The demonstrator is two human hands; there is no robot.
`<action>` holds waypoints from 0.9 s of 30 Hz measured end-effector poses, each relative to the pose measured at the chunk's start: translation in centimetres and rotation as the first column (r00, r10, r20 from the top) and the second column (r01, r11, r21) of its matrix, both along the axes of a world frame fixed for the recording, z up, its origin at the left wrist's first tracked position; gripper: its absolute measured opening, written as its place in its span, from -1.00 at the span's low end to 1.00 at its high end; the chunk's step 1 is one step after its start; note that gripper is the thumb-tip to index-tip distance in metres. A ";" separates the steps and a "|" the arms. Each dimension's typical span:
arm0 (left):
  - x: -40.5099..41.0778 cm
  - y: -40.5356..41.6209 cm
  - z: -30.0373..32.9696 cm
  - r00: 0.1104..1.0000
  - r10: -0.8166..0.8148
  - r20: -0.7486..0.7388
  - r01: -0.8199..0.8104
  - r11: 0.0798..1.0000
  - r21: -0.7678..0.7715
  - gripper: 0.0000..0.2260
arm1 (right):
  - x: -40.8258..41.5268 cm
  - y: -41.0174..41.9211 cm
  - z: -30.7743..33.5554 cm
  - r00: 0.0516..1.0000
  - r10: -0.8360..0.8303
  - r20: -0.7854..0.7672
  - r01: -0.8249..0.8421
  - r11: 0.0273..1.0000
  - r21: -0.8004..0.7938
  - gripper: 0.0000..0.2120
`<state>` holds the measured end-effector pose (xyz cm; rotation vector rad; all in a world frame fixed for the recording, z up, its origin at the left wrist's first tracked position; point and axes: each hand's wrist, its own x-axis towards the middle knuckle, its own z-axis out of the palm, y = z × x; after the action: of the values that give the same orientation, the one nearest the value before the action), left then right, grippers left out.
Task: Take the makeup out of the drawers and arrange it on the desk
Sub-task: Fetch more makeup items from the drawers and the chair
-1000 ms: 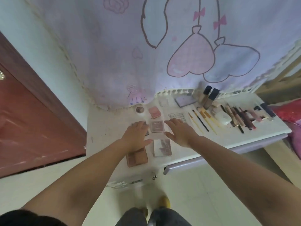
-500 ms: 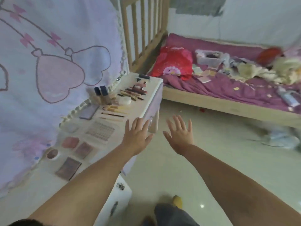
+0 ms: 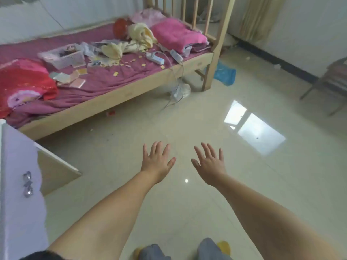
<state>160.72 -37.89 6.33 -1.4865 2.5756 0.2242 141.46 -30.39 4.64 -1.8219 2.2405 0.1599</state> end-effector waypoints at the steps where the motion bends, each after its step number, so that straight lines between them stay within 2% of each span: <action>1: -2.8 0.5 0.0 0.999 -0.032 -0.007 0.032 0.999 0.000 -0.45 | -2.5 1.2 -0.1 0.999 -0.043 0.002 0.043 0.999 0.004 -0.43; 8: -22.6 4.4 -0.5 0.981 -0.192 -0.014 0.192 0.980 0.044 -0.45 | -21.3 9.3 0.5 0.966 -0.255 -0.041 0.255 0.967 -0.006 -0.42; 15: -41.9 6.5 0.8 0.909 -0.416 -0.036 0.417 0.909 0.022 -0.45 | -36.6 15.1 1.7 0.875 -0.480 -0.054 0.480 0.877 -0.018 -0.43; 20: -53.4 5.5 0.6 0.833 -0.551 -0.044 0.551 0.834 -0.010 -0.45 | -45.6 15.1 1.4 0.816 -0.576 -0.054 0.575 0.817 -0.033 -0.44; 27: -70.2 -0.7 0.7 0.741 -0.668 -0.066 0.668 0.743 -0.030 -0.43 | -59.8 9.5 1.3 0.732 -0.680 -0.042 0.679 0.734 -0.029 -0.45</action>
<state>90.57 -38.55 7.04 -0.4596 2.9635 0.1736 81.63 -20.92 5.92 -0.8818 2.7780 0.0492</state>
